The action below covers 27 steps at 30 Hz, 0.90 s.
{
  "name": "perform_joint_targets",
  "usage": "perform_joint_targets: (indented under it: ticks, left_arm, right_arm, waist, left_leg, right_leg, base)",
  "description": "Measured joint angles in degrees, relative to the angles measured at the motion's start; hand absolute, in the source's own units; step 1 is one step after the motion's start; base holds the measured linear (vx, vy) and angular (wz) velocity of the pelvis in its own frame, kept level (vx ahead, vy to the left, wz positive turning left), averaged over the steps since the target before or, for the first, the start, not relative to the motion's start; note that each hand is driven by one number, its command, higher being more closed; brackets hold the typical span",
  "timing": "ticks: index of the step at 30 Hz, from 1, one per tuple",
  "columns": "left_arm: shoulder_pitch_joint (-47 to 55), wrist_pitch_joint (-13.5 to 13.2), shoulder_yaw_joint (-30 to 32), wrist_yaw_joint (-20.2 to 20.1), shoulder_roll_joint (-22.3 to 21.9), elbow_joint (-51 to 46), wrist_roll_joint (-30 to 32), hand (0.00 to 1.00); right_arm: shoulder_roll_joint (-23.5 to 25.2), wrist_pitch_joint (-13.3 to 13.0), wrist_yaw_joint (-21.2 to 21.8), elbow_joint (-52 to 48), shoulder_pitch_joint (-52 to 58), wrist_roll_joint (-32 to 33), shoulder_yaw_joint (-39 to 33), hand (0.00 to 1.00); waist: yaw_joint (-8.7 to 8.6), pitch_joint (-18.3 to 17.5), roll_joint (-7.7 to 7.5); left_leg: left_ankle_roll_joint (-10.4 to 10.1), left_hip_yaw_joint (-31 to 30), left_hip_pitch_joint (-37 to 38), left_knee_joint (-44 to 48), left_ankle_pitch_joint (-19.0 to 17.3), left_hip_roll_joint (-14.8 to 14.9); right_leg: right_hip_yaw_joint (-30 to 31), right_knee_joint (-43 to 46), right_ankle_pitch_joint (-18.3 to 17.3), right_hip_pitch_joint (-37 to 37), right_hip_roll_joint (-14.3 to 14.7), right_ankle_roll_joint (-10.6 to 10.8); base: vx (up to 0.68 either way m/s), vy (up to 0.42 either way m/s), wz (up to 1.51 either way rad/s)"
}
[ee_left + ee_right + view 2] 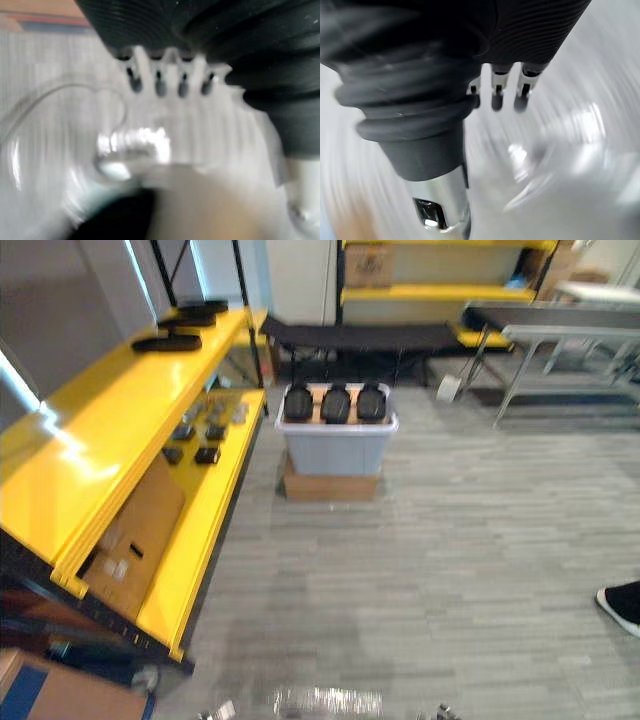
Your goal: Walk over and take plastic housings, then place them on the shelf
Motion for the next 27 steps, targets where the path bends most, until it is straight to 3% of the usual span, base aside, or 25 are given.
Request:
perform_joint_targets:
  ticks: [1, 2, 7, 10, 16, 27]
  left_arm:
    - [-0.04, 0.18, 0.11, 0.71, -0.24, 0.03, -1.12, 0.0]
    - [-0.15, 0.34, 0.19, 0.99, -0.39, 0.09, -2.44, 0.0]
    - [-0.66, 0.01, 1.41, 0.93, -0.9, 2.1, -2.36, 0.0]
    - [-1.33, 0.1, 1.35, 0.75, -0.85, 2.11, -2.79, 0.0]
    - [-1.52, -0.13, 1.22, 0.9, -0.16, 2.08, -3.1, 0.0]
    - [-1.67, -0.33, -0.44, 0.9, -0.56, 2.2, -3.24, 0.0]
  right_arm:
    - [1.19, 0.63, 0.19, 0.23, -0.1, 1.28, -0.91, 0.0]
    - [1.16, 0.72, 0.29, 0.52, -0.26, 1.47, -2.44, 0.0]
    - [1.31, 0.79, 0.4, 1.98, 0.02, 1.42, -4.17, 0.0]
    - [1.52, 0.7, 0.39, 1.99, -0.67, 0.96, -4.63, 0.0]
    - [3.04, 0.0, 0.72, 2.06, -2.96, -2.58, -5.16, 0.0]
    - [2.64, -0.35, 0.64, 2.16, -3.21, -5.24, -4.79, 0.0]
  waist:
    - [-0.12, -0.07, -0.89]
    - [-0.17, -0.12, -0.14]
    - [-0.07, 0.59, -0.22]
    - [-0.06, 0.75, -0.16]
    - [-0.01, 1.81, -1.48]
    - [-0.1, 2.68, -0.43]
  left_leg:
    - [0.09, 0.3, 0.19, -2.59, 0.96, -0.37]
    - [0.09, 1.1, 1.07, -4.76, 2.58, -0.58]
    - [0.28, 1.42, 7.16, -12.37, 5.94, -1.57]
    - [0.24, 1.68, 7.73, -12.76, 5.96, -1.69]
    - [-0.38, 2.25, 8.84, -12.79, 5.57, -1.75]
    - [-0.12, 2.44, 9.88, -13.29, 5.87, -2.68]
  right_leg:
    - [-0.1, -1.56, 0.18, -0.23, 0.01, 0.28]
    - [-0.35, -2.57, 1.36, -0.01, -0.08, 0.57]
    - [-0.58, -4.14, 2.3, 3.25, 0.1, 0.79]
    - [-0.58, -4.41, 2.34, 3.49, 0.08, 1.01]
    - [-0.63, -4.79, 2.66, 4.64, -0.04, 1.69]
    - [-1.33, -4.54, 1.5, 5.21, -1.11, 2.54]
  base:
    - [0.05, 0.018, -0.03]
    - [0.07, 0.028, -0.03]
    - [0.14, 0.028, 0.0]
    - [0.12, 0.015, -0.02]
    - [0.03, 0.007, -0.02]
    - [-0.09, 0.02, -0.01]
